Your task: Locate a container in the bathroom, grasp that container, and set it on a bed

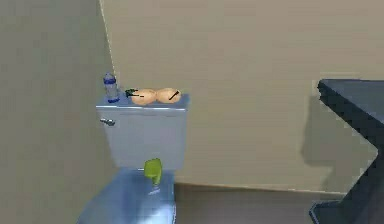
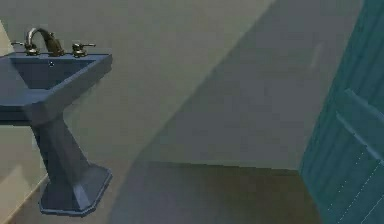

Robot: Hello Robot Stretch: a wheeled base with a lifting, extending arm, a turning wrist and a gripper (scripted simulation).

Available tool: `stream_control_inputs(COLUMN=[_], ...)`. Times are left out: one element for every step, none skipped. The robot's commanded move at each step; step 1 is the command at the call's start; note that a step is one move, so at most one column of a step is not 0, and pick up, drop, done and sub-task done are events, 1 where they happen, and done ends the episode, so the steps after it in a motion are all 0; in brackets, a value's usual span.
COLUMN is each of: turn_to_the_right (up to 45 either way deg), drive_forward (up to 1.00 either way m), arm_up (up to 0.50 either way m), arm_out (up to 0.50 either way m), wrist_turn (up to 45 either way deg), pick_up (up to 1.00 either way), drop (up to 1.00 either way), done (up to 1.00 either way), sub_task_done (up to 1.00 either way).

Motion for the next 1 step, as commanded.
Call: stream_control_inputs(turn_to_the_right=[-45.0], drive_forward=[0.00], arm_up=[0.00], arm_out=[0.00], wrist_turn=[0.0], pick_up=[0.00], drop=[0.00], done=[0.00], sub_task_done=[0.00])
